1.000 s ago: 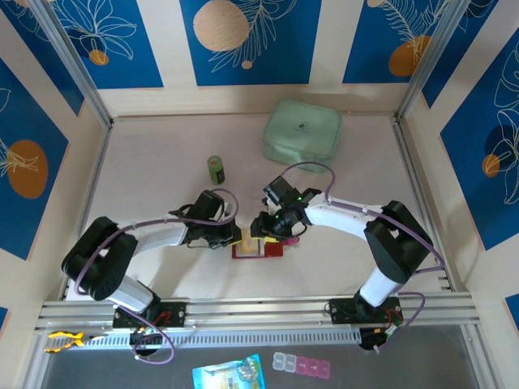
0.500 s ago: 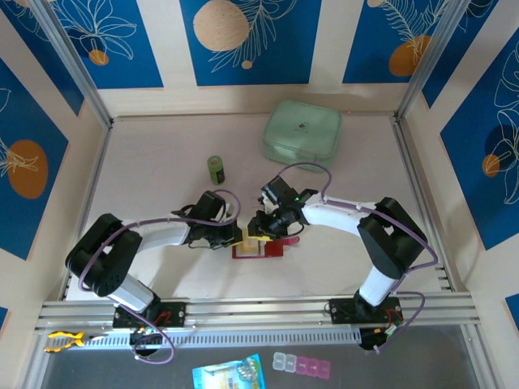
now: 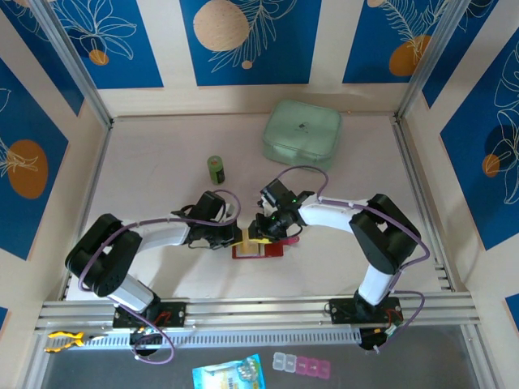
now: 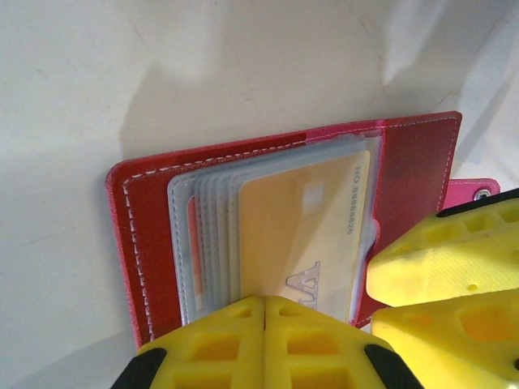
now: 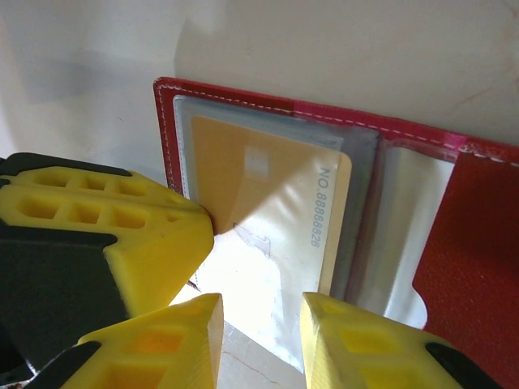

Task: Take the credit cards out of the card holder

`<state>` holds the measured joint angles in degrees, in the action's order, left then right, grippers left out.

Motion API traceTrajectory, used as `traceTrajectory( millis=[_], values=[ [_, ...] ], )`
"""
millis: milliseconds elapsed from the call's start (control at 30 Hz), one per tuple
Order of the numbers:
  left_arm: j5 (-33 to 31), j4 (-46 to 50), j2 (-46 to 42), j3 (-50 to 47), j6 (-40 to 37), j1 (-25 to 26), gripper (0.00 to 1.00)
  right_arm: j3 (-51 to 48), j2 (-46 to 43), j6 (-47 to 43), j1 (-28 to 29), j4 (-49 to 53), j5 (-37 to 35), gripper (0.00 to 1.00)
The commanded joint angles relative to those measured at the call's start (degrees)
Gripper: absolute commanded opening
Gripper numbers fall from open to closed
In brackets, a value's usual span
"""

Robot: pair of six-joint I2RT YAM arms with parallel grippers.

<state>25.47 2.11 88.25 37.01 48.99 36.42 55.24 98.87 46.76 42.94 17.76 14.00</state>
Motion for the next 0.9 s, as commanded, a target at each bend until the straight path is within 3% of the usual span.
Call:
traceTrajectory(
  millis=[0, 867],
  values=[
    [-1.22, 2.37, -0.18, -1.42, -0.57, 0.66, 0.06, -1.01, 0.86, 0.04, -0.05, -0.68, 1.60, 0.32],
    [-1.21, 2.72, -1.89, -0.77, -0.05, 0.60, 0.09, -0.84, -0.79, -1.85, -0.05, 4.60, -4.70, 0.29]
  ],
)
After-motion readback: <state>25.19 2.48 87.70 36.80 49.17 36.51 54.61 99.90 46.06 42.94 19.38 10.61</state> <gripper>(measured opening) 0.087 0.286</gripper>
